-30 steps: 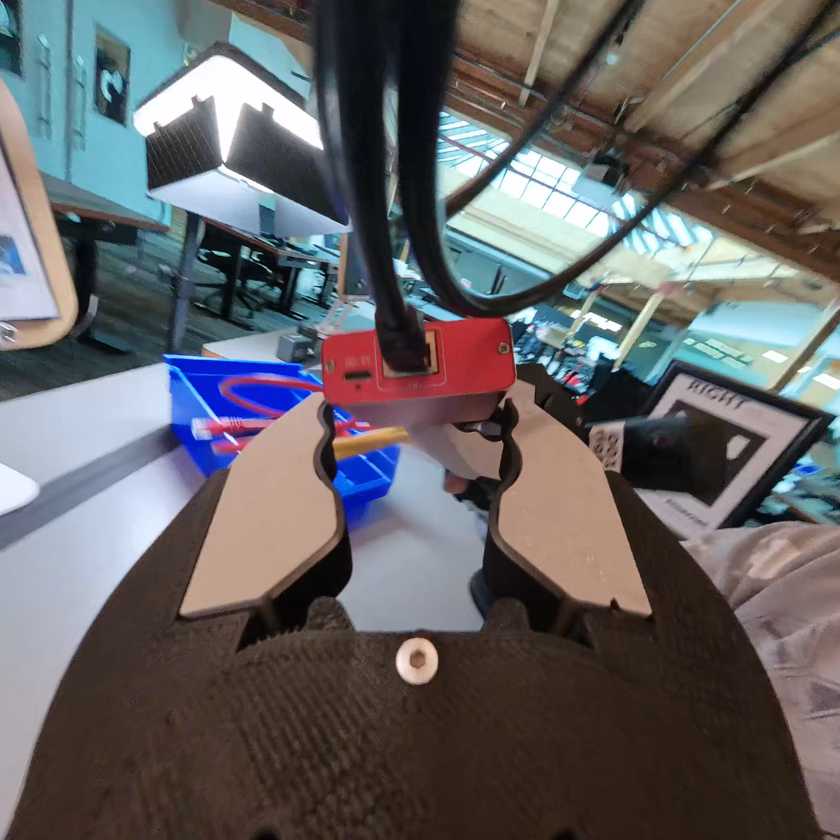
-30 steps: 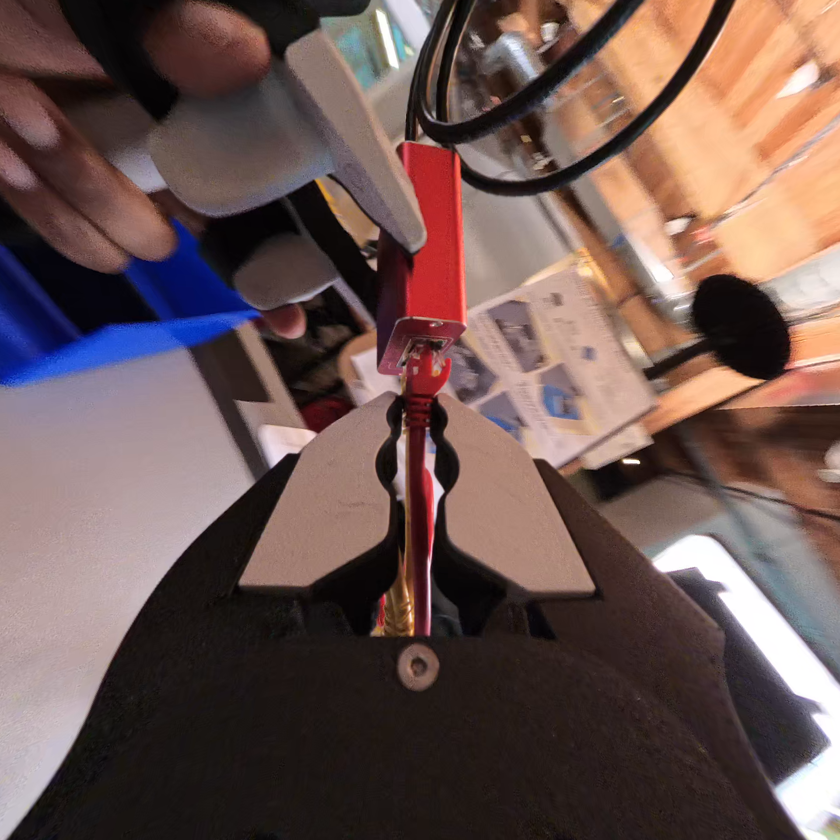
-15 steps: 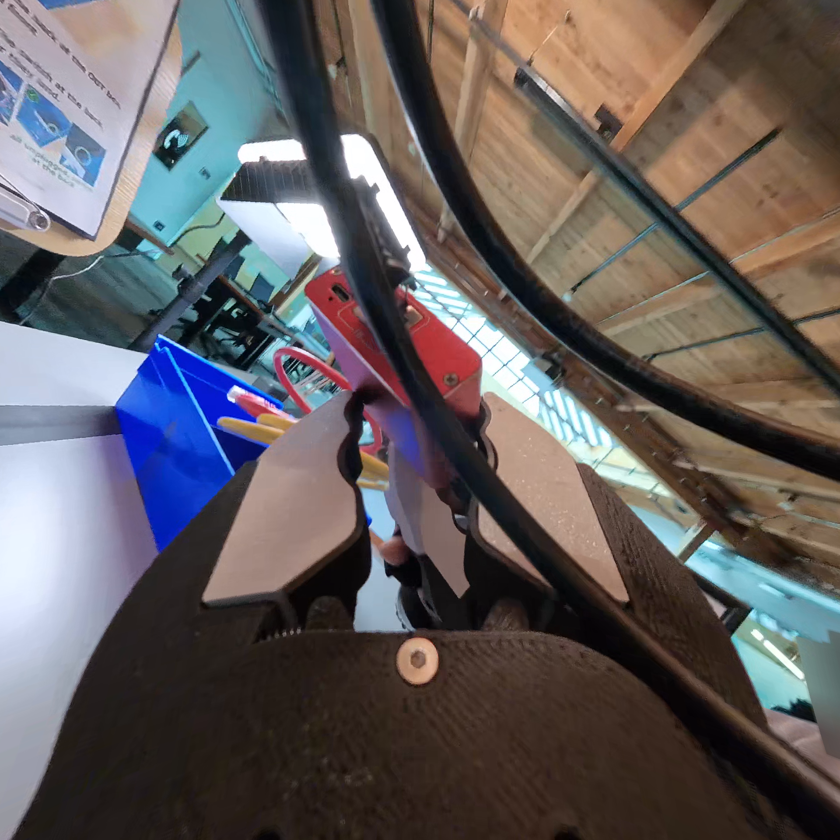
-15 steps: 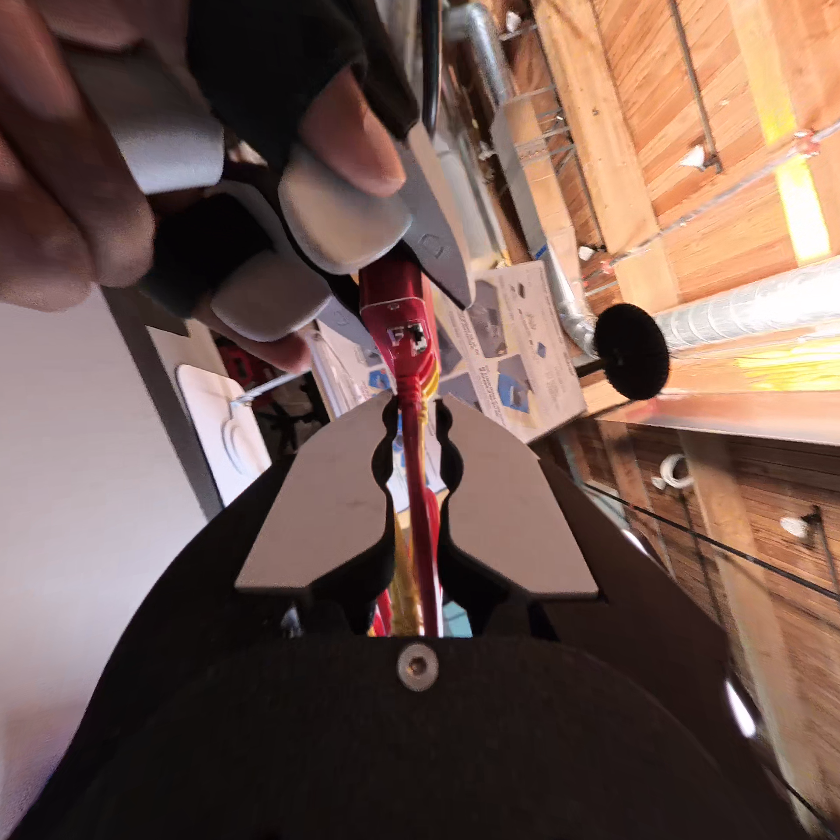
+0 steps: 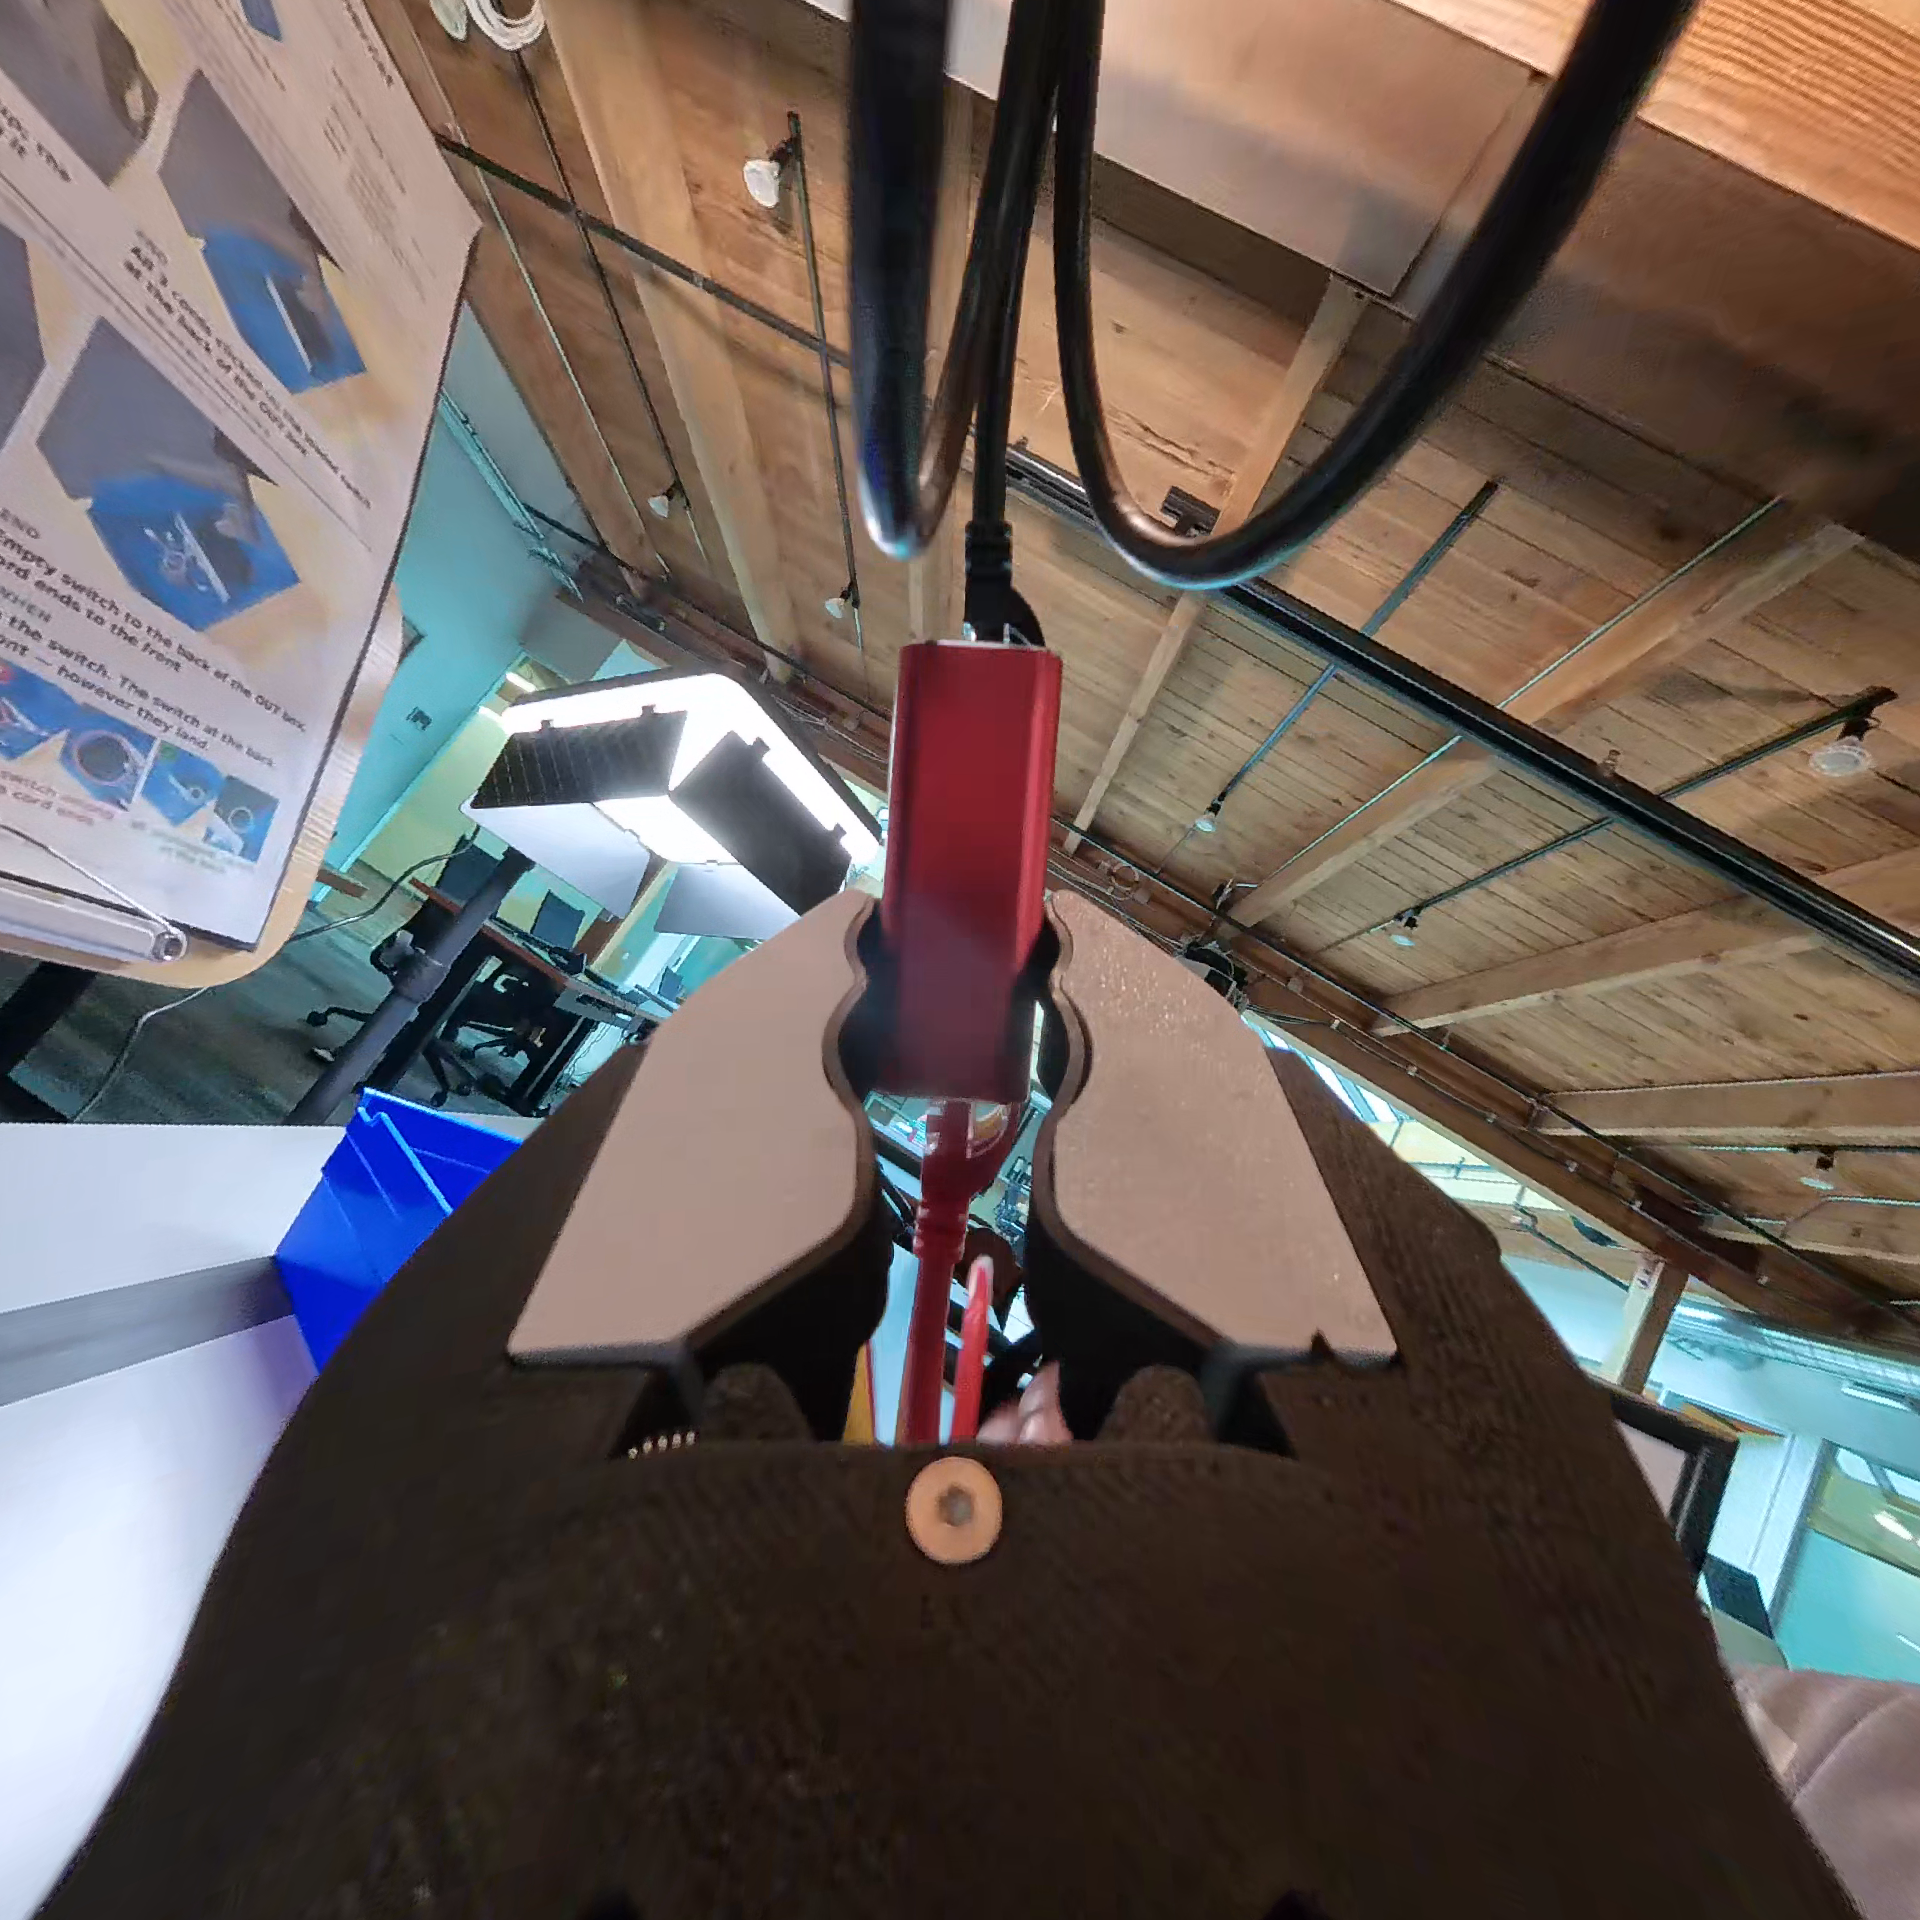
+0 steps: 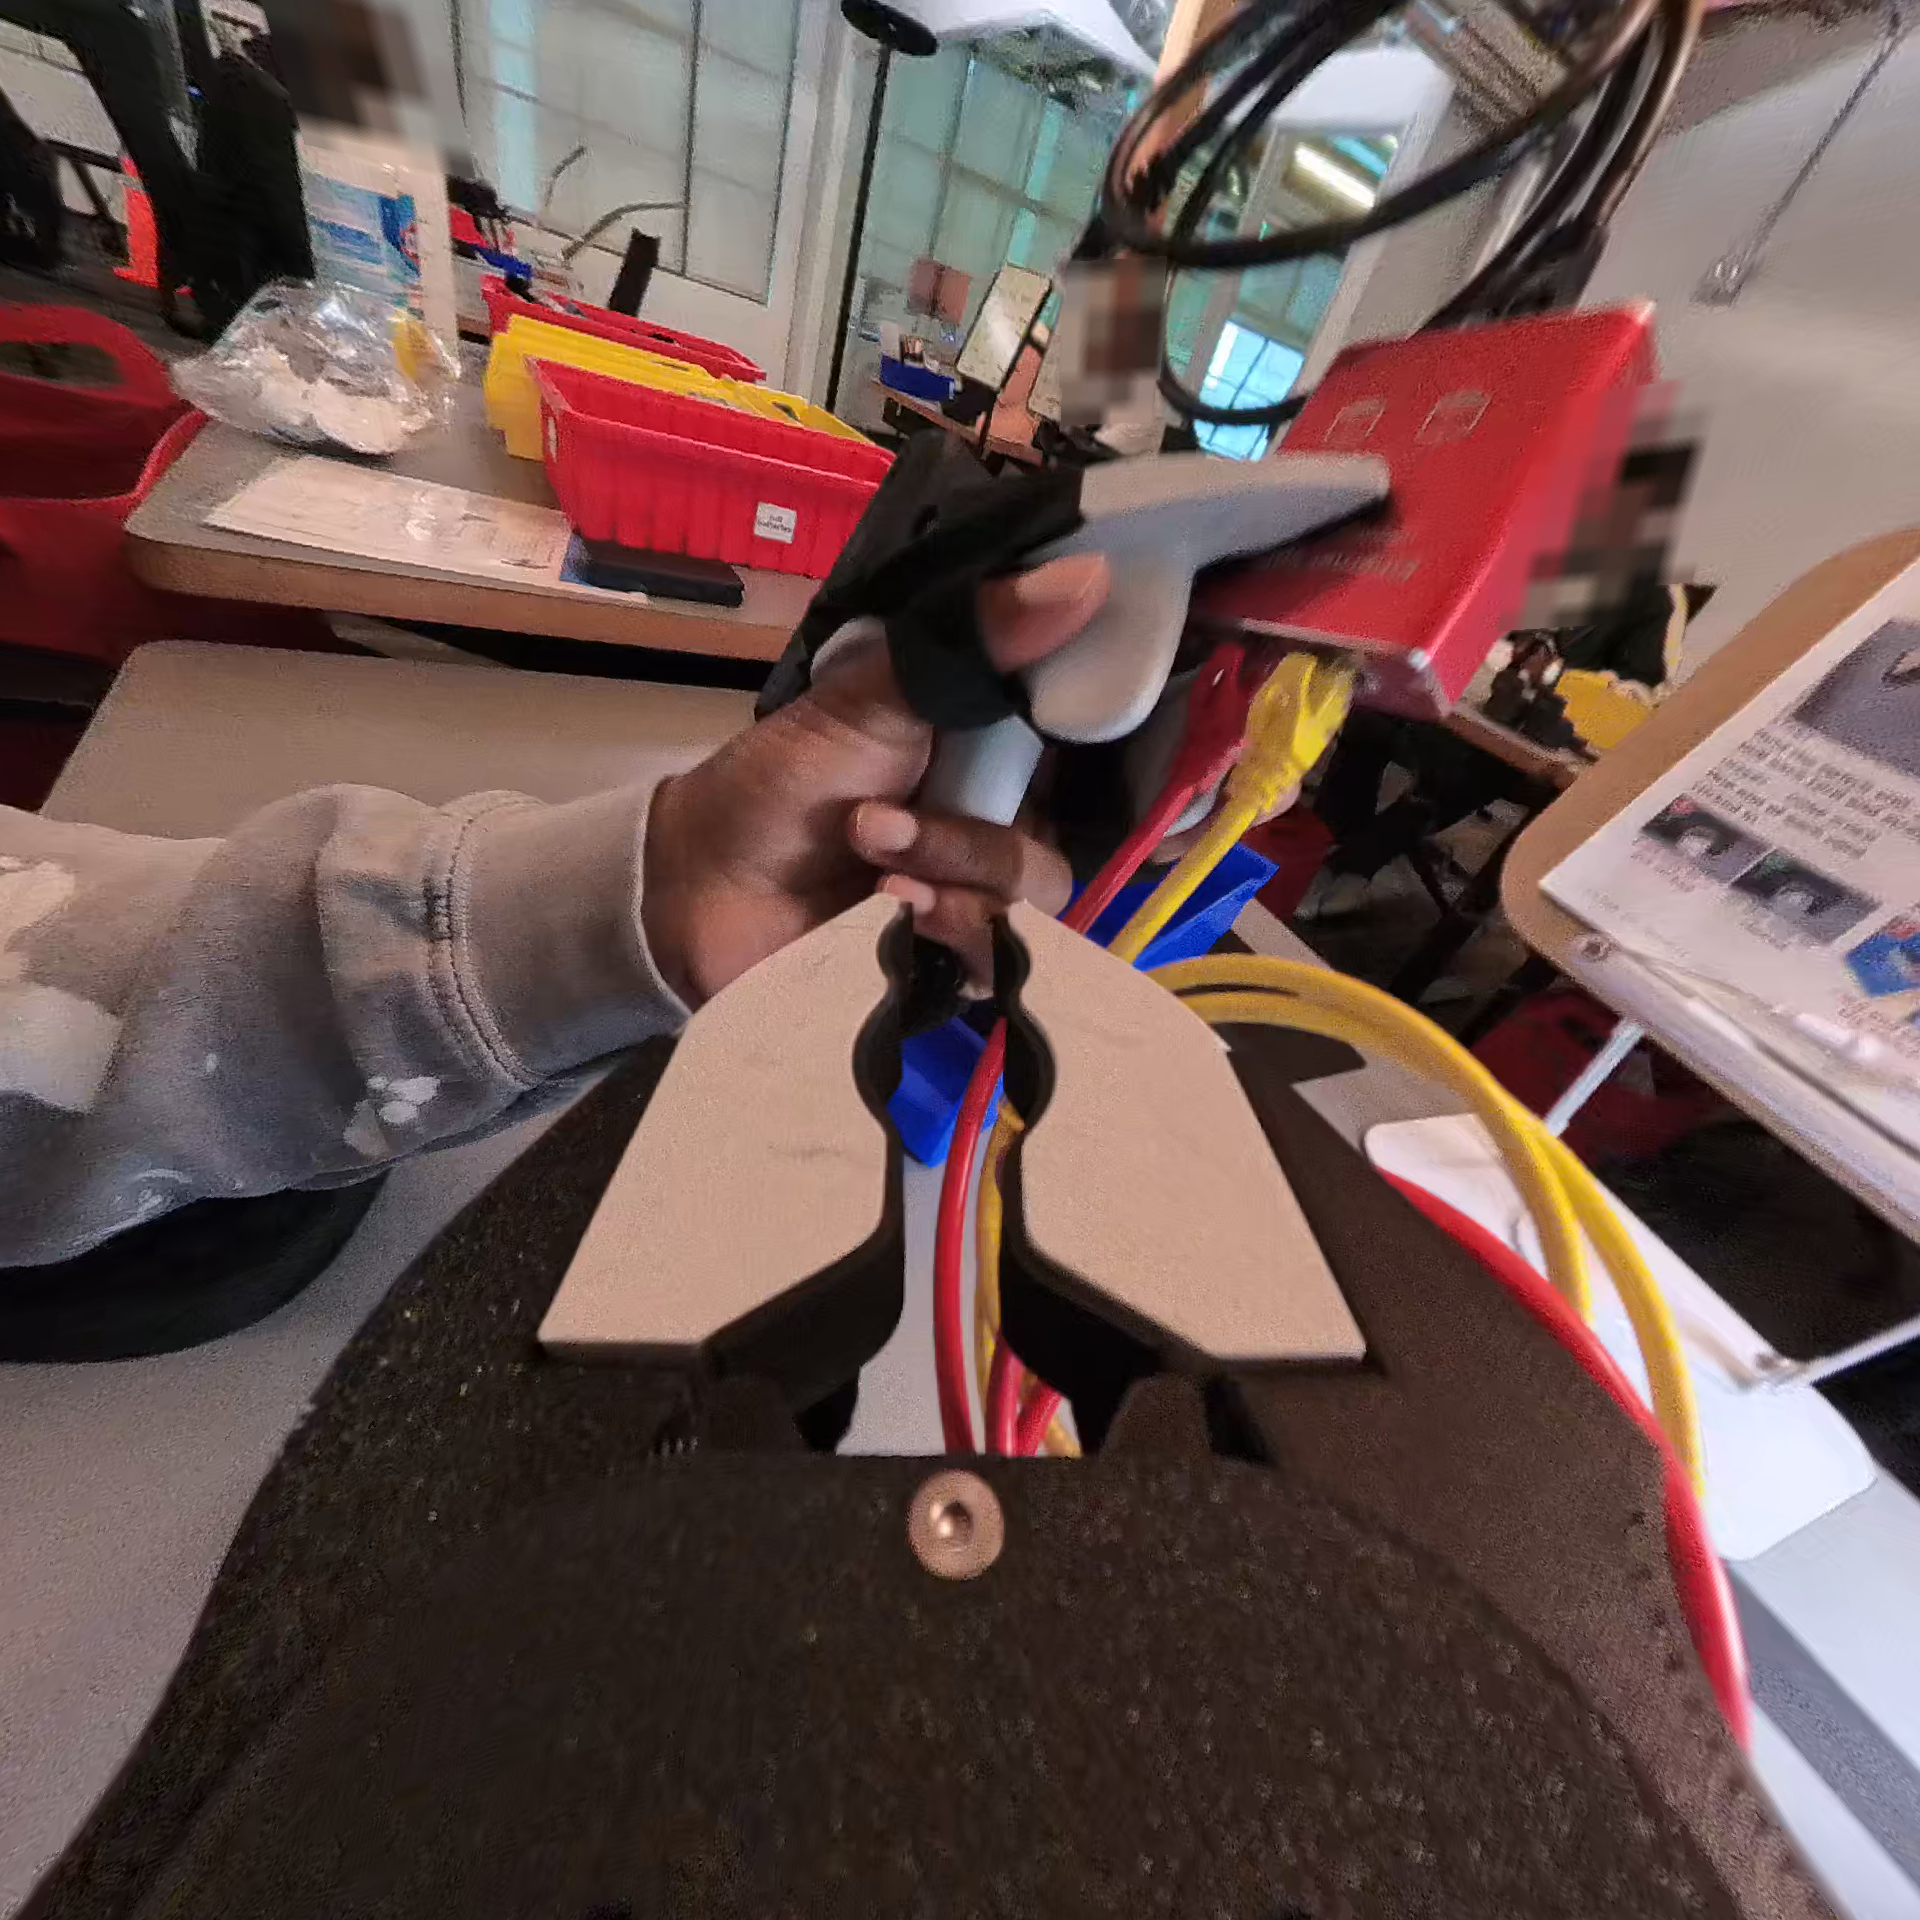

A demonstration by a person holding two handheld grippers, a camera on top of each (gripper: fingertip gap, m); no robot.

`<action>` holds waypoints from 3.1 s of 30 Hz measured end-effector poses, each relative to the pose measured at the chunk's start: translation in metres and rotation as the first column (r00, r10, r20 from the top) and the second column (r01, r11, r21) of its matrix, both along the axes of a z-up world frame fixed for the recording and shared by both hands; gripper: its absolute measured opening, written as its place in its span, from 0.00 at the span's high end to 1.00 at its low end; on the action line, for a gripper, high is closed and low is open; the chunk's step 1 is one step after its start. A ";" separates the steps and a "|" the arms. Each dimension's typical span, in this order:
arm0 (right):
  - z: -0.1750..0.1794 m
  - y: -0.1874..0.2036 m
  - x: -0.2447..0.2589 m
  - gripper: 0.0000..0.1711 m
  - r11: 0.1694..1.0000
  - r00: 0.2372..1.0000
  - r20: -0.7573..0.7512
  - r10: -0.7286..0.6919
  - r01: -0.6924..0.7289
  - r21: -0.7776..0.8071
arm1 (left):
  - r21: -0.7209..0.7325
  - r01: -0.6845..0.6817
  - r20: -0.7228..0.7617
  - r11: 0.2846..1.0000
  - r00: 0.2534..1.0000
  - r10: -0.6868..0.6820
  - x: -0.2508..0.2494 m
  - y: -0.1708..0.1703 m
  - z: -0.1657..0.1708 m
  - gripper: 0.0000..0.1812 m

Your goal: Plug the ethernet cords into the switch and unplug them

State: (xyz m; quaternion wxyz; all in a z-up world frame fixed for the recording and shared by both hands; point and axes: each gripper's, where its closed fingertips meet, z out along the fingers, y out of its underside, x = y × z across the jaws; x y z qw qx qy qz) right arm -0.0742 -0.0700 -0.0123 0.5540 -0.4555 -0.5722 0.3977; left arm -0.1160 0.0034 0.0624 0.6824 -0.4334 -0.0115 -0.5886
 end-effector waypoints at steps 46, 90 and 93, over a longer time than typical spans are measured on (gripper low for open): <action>0.062 0.020 0.043 0.91 0.874 0.889 -0.432 0.152 -0.324 -0.361 | 0.217 0.132 -0.262 0.967 0.962 -0.072 0.089 -0.043 0.021 0.85; 0.017 0.273 0.176 0.92 0.819 0.878 0.194 -0.438 0.479 -0.316 | 0.057 -0.062 -0.532 0.996 0.843 0.083 0.004 -0.038 0.023 0.86; -0.045 0.289 0.177 0.92 0.769 0.832 0.346 -0.433 0.541 -0.341 | 0.070 -0.046 -0.510 0.996 0.857 0.076 0.004 -0.043 0.029 0.85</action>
